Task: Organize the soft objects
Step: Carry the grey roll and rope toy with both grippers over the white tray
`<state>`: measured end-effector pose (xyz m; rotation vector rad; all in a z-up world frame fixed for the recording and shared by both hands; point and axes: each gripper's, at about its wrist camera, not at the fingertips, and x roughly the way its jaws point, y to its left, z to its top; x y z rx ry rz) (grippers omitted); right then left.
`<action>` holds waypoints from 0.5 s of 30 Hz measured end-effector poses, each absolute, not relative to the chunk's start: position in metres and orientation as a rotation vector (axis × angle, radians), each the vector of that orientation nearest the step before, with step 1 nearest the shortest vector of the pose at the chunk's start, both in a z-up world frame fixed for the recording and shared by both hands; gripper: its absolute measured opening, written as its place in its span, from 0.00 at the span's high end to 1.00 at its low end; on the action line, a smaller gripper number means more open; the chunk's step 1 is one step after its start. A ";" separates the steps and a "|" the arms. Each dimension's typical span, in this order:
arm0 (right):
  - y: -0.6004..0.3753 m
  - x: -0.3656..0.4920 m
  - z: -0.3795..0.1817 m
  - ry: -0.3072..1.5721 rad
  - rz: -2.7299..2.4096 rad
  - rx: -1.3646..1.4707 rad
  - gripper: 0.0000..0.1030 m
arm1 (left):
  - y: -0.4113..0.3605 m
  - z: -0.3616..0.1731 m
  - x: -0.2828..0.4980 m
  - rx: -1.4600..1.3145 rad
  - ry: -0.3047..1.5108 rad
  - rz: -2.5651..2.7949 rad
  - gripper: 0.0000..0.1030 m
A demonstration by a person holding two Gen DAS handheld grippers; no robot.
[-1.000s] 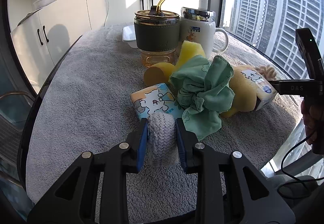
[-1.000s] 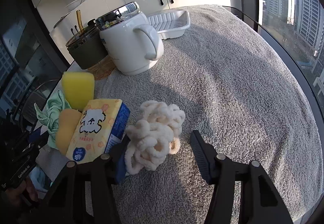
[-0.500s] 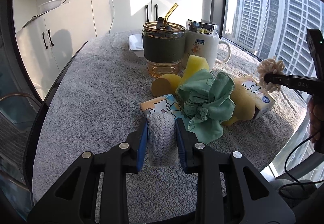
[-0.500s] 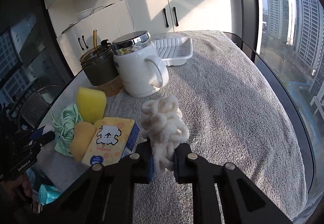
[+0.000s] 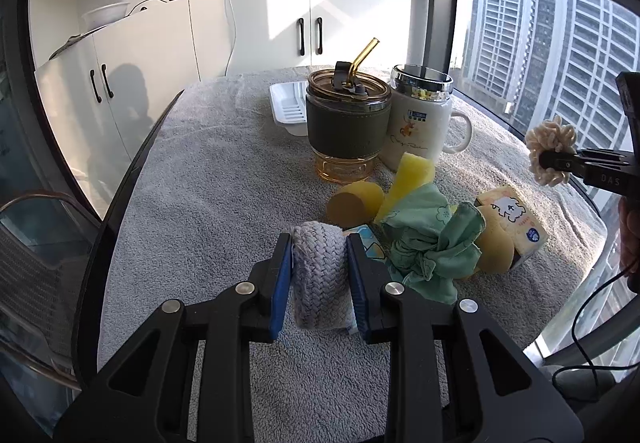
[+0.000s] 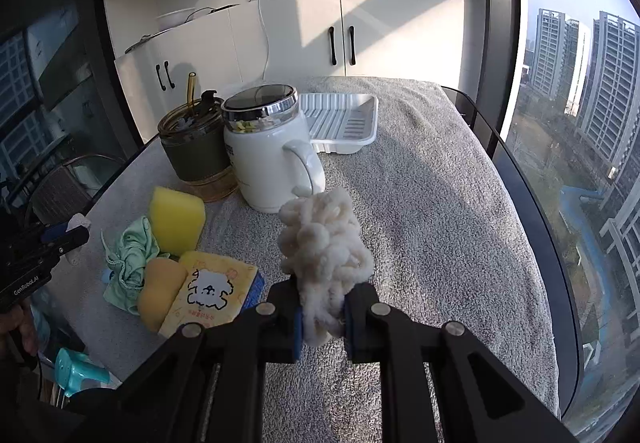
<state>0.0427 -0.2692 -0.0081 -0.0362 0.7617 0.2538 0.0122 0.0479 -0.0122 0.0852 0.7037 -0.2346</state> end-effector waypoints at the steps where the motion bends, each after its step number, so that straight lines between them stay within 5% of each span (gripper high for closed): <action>1: -0.270 0.045 -0.005 0.761 0.253 -0.044 0.85 | 0.050 -0.009 0.015 0.083 0.707 -0.237 0.76; 15: -0.275 0.069 0.049 0.742 0.264 -0.075 0.84 | 0.061 0.057 0.041 0.104 0.644 -0.212 0.76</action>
